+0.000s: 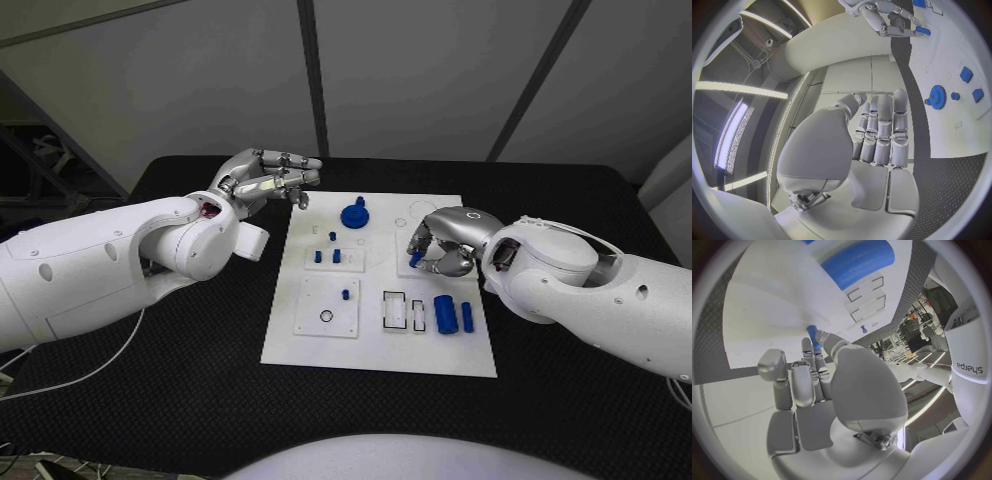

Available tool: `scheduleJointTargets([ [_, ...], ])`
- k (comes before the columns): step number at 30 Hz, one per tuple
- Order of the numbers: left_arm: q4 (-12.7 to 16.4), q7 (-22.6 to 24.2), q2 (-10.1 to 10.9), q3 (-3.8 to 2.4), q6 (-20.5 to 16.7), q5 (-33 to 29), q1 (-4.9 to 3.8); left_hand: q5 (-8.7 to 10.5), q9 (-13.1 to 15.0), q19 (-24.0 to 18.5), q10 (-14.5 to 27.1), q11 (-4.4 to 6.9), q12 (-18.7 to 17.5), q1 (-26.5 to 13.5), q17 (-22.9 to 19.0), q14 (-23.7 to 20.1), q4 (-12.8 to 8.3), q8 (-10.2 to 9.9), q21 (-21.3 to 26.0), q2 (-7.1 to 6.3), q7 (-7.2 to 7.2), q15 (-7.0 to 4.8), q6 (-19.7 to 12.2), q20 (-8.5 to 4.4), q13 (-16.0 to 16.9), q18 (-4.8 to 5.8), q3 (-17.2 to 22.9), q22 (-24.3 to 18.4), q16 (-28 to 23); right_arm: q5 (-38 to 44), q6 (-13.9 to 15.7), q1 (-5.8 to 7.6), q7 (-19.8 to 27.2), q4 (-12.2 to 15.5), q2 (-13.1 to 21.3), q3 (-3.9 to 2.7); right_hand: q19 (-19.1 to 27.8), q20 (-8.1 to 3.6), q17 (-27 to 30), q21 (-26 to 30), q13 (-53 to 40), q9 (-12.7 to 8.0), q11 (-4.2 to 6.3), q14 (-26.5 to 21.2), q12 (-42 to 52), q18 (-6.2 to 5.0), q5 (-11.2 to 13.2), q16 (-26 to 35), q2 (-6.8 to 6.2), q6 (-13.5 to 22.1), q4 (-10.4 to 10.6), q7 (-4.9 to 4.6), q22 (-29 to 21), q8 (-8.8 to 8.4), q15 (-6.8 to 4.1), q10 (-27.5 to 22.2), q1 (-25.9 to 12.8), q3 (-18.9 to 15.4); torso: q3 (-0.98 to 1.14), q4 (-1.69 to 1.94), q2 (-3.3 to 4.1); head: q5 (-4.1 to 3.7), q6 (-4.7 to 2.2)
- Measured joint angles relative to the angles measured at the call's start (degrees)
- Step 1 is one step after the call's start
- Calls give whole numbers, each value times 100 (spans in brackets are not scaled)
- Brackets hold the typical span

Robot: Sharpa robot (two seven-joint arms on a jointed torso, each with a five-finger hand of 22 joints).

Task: Assemble the parts on the task board

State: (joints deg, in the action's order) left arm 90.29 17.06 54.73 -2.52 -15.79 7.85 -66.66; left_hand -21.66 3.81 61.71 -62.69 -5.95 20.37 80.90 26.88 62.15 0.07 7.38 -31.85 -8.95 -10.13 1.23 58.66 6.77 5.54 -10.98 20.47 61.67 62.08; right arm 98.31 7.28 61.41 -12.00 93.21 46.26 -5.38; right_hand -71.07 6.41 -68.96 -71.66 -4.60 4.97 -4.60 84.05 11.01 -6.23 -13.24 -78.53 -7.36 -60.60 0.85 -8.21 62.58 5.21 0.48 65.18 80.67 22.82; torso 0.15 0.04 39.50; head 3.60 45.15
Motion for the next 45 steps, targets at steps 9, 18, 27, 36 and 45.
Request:
scheduleJointTargets([
  [9,1,-5,1,0,3,0,0,0,0,0,0,0,0,0,0,0,0,0,0,0,0,0,0,0,-1,0,0,0,0,5,-13,6,-9,-73,-69,-6,-50,-50,-40,-61,-51,49,92,-1,46,0,243,-32,120,-309,-47,55,84,138,-81,291,121,76,0,0,0,3,18],
  [18,4,-10,5,0,4,0,0,0,0,0,0,0,0,0,1,0,0,0,0,0,0,0,0,0,-1,0,0,1,0,43,64,-2,-59,-59,-80,2,-70,-70,-64,-90,-63,74,101,-1,46,0,256,-56,153,-365,-30,63,109,138,-81,342,134,93,0,-1,-1,14,24],
  [27,-13,-16,1,0,7,0,0,0,0,0,0,0,0,0,1,0,0,0,0,0,0,0,0,0,-2,0,0,1,0,46,537,-6,-40,287,126,-2,-91,-91,-96,-106,-61,79,101,-1,45,0,265,-80,182,-365,-30,63,142,160,-81,341,121,93,4,-9,-8,21,7],
  [36,-44,-23,-24,2,14,-1,2,0,0,0,0,0,0,0,1,0,0,0,0,0,0,0,0,0,-2,0,0,1,0,-103,1151,6,122,744,200,-181,-90,-90,-135,-122,-60,82,101,-1,45,0,266,-101,182,-365,-30,62,174,160,-81,341,122,92,5,-4,-9,16,-12],
  [45,-54,-28,-63,3,24,-1,3,0,0,0,0,0,0,0,1,0,0,0,0,0,0,0,0,0,-3,0,0,1,0,-356,1193,2,273,753,-302,-183,-105,-75,-123,-122,-60,80,101,-1,45,0,246,-100,181,-378,-31,47,174,157,-80,341,122,92,-2,-1,0,54,2],
])
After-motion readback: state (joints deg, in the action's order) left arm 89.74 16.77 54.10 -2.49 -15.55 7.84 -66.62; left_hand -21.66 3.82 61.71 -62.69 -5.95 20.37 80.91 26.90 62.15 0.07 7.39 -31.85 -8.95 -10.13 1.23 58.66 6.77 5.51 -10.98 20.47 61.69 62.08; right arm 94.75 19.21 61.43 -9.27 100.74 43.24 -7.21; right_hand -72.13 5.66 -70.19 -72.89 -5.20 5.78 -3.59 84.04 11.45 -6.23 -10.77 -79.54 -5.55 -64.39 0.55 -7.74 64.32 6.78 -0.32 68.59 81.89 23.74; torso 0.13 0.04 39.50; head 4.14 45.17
